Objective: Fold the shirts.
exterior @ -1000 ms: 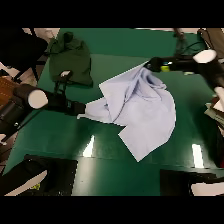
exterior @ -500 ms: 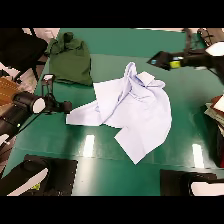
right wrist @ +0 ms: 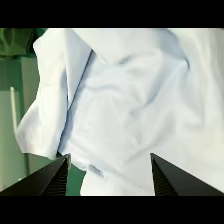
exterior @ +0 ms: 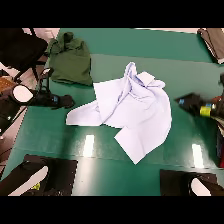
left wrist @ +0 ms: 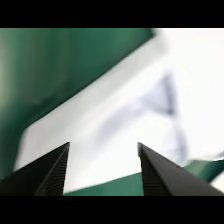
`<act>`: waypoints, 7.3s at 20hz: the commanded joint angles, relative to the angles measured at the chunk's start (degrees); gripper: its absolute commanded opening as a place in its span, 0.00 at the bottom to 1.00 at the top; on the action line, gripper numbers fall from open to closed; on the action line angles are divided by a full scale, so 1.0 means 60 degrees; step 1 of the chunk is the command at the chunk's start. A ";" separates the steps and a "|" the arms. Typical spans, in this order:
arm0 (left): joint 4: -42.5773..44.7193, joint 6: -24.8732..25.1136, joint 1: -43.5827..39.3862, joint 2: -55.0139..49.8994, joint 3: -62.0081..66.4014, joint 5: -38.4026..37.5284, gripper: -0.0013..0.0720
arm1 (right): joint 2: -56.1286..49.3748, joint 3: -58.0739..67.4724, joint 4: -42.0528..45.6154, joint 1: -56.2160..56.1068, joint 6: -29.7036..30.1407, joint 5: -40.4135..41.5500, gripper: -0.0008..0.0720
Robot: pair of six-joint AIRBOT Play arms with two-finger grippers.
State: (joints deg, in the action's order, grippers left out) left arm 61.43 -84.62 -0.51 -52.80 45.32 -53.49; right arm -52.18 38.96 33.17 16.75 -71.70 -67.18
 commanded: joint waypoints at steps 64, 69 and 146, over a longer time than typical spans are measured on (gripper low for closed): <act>0.1086 -0.0849 -0.2554 -0.0597 -0.0401 -0.0390 0.05 | 0.0222 -0.0510 0.1005 -0.1749 -0.1355 0.2353 0.04; 0.2073 -0.1920 -0.2557 0.0674 0.3541 -0.0430 0.05 | 0.0973 0.1322 0.1217 -0.1749 -0.1246 0.2277 0.04; 0.2014 -0.0783 -0.1315 -0.1701 0.1894 -0.0769 0.69 | -0.5829 0.6830 0.3231 0.1909 -0.0772 -0.3410 0.70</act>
State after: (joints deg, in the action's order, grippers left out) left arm 74.39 -91.35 -9.69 -69.69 62.37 -49.04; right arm -93.58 93.36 52.75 23.22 -79.31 -88.09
